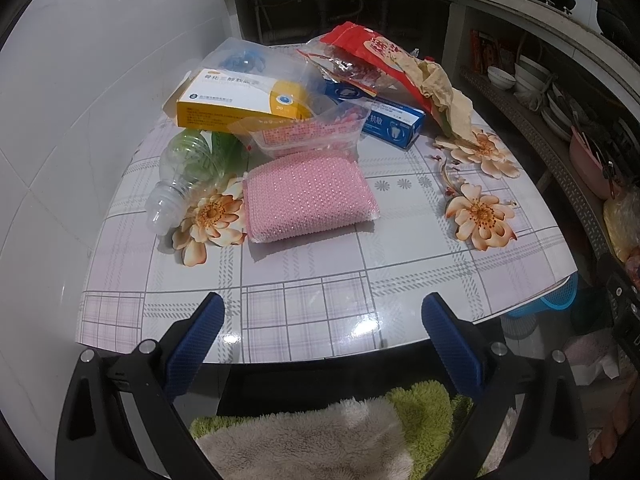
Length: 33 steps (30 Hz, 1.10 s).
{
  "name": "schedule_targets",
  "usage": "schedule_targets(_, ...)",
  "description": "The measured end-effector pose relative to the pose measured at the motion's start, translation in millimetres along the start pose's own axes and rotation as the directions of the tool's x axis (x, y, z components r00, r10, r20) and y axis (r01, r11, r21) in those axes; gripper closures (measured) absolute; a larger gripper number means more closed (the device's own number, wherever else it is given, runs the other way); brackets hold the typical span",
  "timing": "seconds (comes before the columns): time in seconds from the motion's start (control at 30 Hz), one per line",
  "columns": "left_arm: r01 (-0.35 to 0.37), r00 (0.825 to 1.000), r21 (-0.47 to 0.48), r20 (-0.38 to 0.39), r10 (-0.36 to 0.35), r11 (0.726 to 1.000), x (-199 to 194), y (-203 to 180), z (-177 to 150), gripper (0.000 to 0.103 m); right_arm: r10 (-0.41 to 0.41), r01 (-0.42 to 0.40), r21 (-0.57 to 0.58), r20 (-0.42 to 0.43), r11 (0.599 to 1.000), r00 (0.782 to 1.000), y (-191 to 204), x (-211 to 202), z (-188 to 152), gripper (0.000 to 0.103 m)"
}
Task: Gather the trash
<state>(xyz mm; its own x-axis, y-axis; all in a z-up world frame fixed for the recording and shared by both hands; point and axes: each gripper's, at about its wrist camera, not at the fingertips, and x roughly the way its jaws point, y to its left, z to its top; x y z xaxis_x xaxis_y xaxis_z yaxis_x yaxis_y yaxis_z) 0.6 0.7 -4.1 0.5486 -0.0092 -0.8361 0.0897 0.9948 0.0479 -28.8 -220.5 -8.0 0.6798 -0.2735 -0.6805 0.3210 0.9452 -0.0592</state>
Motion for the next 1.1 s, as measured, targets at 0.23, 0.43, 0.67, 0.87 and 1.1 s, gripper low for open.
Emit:
schedule_targets(0.23,-0.007,1.0,-0.007,-0.001,0.007,1.0,2.7,3.3,-4.3,0.006,0.002,-0.002,0.003,-0.001,1.0,1.0,0.4,0.7,0.1,0.008)
schedule_targets(0.43,-0.019,1.0,-0.024,0.004,0.02,1.0,2.2,10.1,-3.2,0.006,0.006,-0.006,-0.002,-0.006,1.0,1.0,2.6,2.5,0.4,0.008)
schedule_targets(0.67,-0.042,0.998,-0.061,0.035,0.044,0.997,1.1,29.0,4.5,0.006,0.023,-0.023,-0.005,-0.009,1.0,1.0,8.7,7.9,3.3,0.008)
schedule_targets(0.87,-0.03,0.996,-0.04,0.085,0.034,0.999,3.2,46.5,13.3,0.006,0.069,-0.069,-0.026,0.0,0.997,0.998,21.3,14.5,9.1,0.008)
schedule_targets(1.1,0.113,0.959,0.117,0.247,-0.139,0.987,7.5,49.0,22.9,0.006,0.129,-0.129,0.005,-0.014,0.992,0.992,28.4,32.8,14.6,0.008)
